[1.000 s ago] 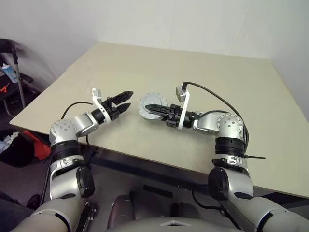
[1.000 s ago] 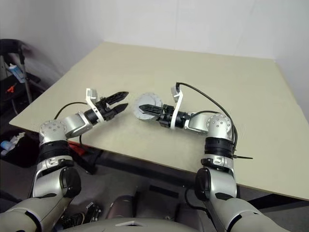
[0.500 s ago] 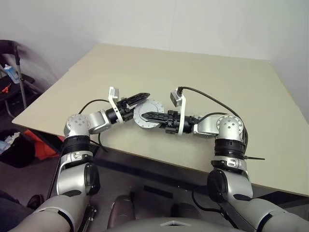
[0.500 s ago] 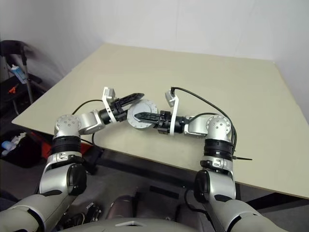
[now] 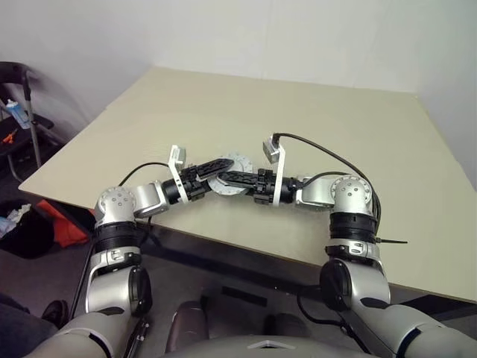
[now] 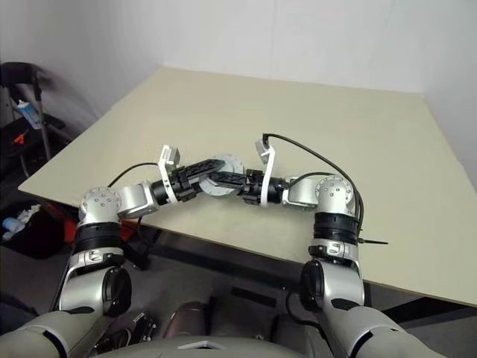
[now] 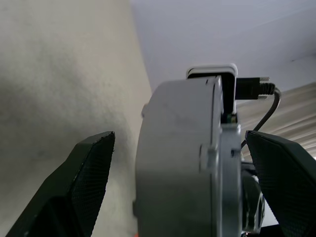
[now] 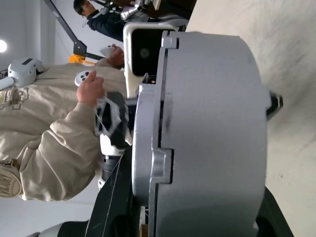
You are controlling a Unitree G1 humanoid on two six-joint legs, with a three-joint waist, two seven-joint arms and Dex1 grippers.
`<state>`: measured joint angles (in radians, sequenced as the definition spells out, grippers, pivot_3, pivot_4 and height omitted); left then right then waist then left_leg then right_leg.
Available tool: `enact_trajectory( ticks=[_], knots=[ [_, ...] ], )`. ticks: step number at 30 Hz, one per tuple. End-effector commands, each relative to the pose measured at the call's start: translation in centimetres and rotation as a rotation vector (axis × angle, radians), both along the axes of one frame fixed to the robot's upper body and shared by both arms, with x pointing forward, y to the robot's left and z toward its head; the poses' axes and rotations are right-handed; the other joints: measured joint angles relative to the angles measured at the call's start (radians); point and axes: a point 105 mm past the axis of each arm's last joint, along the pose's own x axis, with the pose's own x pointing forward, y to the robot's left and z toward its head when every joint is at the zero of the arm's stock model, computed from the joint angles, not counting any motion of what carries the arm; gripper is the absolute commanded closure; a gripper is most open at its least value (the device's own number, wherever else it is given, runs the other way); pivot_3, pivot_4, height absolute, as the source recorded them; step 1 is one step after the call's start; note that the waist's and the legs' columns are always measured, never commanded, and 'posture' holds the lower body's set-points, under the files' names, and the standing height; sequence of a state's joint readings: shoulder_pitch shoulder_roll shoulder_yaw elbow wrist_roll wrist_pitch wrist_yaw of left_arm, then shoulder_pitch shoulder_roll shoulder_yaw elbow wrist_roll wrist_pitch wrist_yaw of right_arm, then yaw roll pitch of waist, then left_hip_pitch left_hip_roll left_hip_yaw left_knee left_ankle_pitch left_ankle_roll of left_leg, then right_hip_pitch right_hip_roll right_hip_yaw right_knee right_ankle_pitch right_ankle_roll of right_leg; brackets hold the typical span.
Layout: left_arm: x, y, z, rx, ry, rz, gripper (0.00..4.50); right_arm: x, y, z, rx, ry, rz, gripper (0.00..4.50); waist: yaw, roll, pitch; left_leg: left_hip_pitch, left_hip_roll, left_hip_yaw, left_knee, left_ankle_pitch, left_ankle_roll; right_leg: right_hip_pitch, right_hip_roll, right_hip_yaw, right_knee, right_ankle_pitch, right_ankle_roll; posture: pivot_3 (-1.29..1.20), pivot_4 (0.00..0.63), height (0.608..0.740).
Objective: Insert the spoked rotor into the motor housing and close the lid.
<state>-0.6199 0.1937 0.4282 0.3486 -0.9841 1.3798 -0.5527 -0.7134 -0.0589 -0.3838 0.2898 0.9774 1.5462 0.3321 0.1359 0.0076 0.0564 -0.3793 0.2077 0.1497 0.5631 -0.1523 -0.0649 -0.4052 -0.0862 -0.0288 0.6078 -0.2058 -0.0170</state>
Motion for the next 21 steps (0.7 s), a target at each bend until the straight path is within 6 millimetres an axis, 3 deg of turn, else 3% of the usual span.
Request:
enact_trajectory(
  ticks=[1, 8, 11, 16, 21],
  knots=[
    [-0.15, 0.16, 1.38, -0.012, -0.059, -0.002, 0.02, 0.49, 0.37, 2.43, 0.061, -0.079, 0.009, 2.47, 0.000, 0.000, 0.000, 0.000, 0.000, 0.000, 0.000, 0.000, 0.000, 0.000, 0.000, 0.000, 0.000, 0.000, 0.000, 0.00, 0.000, 0.740],
    [-0.01, 0.17, 1.37, -0.016, -0.064, 0.021, 0.02, 0.71, 0.28, 2.58, 0.061, -0.083, 0.003, 2.47, 0.000, 0.000, 0.000, 0.000, 0.000, 0.000, 0.000, 0.000, 0.000, 0.000, 0.000, 0.000, 0.000, 0.000, 0.000, 0.00, 0.000, 0.740],
    [0.12, 0.22, 1.40, -0.022, -0.066, 0.035, 0.63, 0.72, 0.23, 2.58, 0.059, -0.085, 0.002, 2.47, 0.000, 0.000, 0.000, 0.000, 0.000, 0.000, 0.000, 0.000, 0.000, 0.000, 0.000, 0.000, 0.000, 0.000, 0.000, 0.00, 0.000, 0.740],
    [0.19, 0.22, 1.44, -0.027, -0.066, 0.047, 2.05, 0.71, 0.14, 2.56, 0.058, -0.085, 0.001, 2.47, 0.000, 0.000, 0.000, 0.000, 0.000, 0.000, 0.000, 0.000, 0.000, 0.000, 0.000, 0.000, 0.000, 0.000, 0.000, 0.00, 0.000, 0.740],
    [0.23, 0.18, 1.48, -0.031, -0.068, 0.053, 2.16, 0.74, 0.07, 2.60, 0.062, -0.084, 0.000, 2.47, 0.000, 0.000, 0.000, 0.000, 0.000, 0.000, 0.000, 0.000, 0.000, 0.000, 0.000, 0.000, 0.000, 0.000, 0.000, 0.00, 0.000, 0.740]
  ],
)
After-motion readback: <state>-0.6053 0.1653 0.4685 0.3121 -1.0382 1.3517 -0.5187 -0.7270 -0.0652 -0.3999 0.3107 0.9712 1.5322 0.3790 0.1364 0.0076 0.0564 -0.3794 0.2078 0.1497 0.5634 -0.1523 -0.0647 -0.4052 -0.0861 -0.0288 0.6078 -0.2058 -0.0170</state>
